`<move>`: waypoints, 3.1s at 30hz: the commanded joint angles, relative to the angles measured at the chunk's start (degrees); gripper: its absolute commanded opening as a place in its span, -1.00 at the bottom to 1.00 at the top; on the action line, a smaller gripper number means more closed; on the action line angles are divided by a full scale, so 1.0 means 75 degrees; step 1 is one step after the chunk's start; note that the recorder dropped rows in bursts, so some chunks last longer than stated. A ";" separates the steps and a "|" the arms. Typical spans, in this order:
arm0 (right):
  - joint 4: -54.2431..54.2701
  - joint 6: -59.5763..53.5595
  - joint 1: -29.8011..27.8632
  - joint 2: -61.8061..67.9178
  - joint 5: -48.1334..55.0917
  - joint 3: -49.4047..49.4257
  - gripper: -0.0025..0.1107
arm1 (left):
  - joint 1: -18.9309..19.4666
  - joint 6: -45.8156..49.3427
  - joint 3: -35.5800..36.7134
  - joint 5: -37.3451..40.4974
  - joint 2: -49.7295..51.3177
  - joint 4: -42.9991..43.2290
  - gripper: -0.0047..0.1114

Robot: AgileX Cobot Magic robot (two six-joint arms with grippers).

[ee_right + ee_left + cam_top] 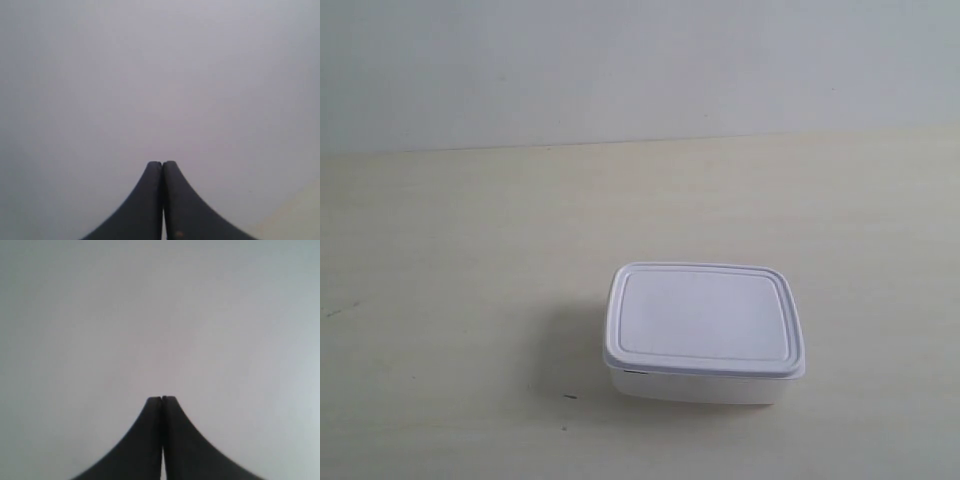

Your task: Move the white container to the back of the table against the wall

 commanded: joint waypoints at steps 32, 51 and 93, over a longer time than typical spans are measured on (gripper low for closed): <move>-1.3192 0.9683 0.0007 0.7160 -0.2733 -0.1713 -0.96 | -0.4089 -0.2542 -0.1314 -0.3081 0.8421 0.4540 -0.92; -1.3587 1.0096 0.3255 0.8628 -0.0143 -0.1713 -0.96 | -0.6808 0.0280 -0.3519 0.0621 1.2185 0.2354 -0.92; -1.3900 0.9810 0.3340 1.2073 0.0735 -0.3760 -0.96 | -0.6590 0.0328 -0.6087 0.2487 1.3870 0.3930 -0.92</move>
